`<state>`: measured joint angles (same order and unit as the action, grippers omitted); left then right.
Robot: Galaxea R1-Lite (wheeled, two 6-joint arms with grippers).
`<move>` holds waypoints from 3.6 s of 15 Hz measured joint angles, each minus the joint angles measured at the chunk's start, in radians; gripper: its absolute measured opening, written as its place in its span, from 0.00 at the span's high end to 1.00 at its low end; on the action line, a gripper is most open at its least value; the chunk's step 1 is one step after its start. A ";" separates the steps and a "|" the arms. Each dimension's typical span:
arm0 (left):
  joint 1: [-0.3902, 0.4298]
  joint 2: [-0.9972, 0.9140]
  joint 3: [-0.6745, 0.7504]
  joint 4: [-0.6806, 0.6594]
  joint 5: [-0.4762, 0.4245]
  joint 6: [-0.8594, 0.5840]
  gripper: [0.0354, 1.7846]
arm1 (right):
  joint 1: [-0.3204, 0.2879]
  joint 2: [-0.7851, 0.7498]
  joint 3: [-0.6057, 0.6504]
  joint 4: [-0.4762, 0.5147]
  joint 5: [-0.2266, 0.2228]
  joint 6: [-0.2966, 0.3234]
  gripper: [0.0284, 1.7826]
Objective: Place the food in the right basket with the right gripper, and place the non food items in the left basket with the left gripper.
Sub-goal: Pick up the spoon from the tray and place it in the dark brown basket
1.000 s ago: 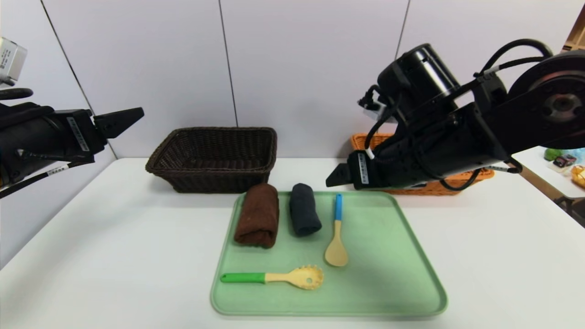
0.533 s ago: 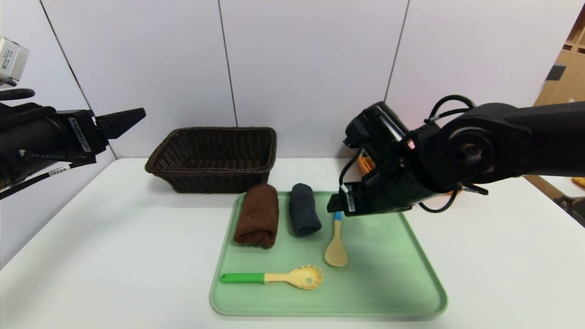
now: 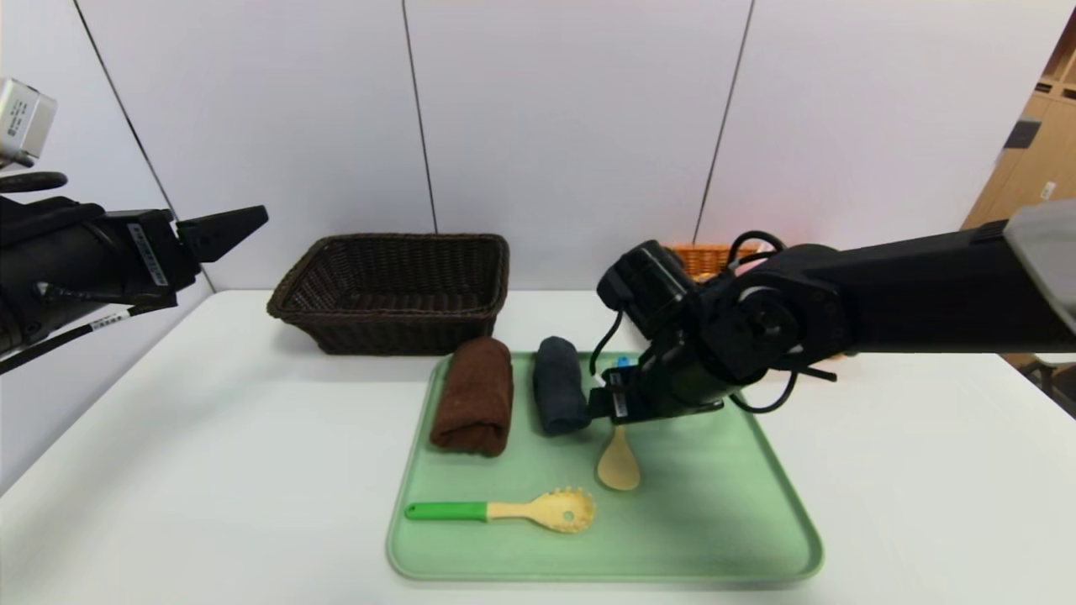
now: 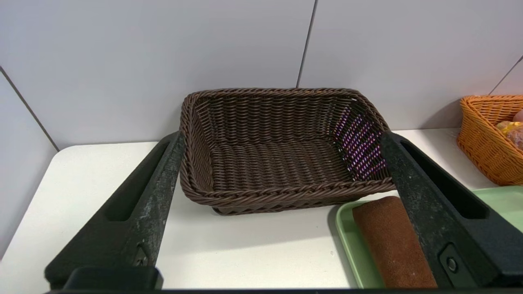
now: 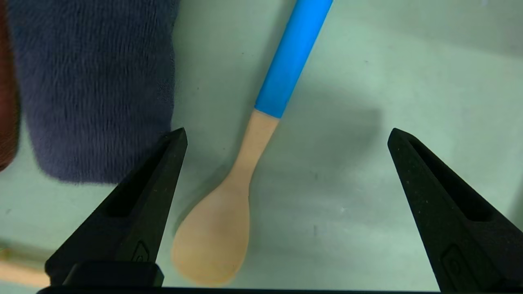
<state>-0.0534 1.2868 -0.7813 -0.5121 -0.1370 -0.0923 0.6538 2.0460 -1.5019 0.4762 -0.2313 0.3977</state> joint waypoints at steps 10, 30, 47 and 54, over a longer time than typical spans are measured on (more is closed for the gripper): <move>0.000 0.000 0.004 0.000 0.000 -0.003 0.06 | -0.002 0.055 0.001 -0.037 -0.017 -0.002 0.05; 0.001 -0.020 0.005 0.000 0.000 -0.005 0.06 | -0.003 0.035 0.075 -0.109 -0.043 0.003 0.94; 0.000 -0.041 0.038 0.000 0.000 -0.002 0.06 | 0.063 0.056 -0.395 -0.592 -0.030 -0.295 0.94; 0.000 -0.047 0.064 -0.001 0.000 -0.004 0.06 | 0.101 0.353 -0.449 -1.172 0.086 -0.436 0.94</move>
<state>-0.0538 1.2398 -0.7172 -0.5128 -0.1374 -0.0962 0.7551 2.3991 -1.9509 -0.6955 -0.1451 -0.0383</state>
